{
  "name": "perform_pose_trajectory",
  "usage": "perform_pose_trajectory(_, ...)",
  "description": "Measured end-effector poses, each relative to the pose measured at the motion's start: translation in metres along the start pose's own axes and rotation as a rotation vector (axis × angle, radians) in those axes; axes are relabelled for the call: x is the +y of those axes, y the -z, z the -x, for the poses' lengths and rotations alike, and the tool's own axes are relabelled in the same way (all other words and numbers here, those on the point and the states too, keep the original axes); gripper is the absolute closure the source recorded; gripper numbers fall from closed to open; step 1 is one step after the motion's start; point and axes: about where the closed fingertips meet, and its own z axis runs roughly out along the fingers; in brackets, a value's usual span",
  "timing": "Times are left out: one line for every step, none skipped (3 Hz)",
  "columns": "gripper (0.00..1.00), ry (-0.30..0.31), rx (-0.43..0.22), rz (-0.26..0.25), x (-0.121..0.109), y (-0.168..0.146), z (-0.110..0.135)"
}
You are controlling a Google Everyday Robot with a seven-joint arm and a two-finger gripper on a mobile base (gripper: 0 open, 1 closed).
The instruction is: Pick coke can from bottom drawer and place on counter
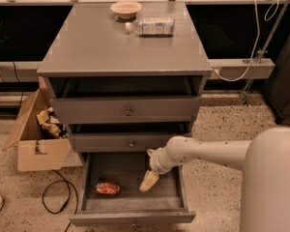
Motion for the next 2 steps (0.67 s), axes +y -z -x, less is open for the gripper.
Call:
perform_pose_trajectory(0.0,-0.023,0.013,0.047,0.002,-0.028,-0.014)
perform_pose_trajectory(0.0,-0.012,0.028,0.114,0.008,-0.083,-0.033)
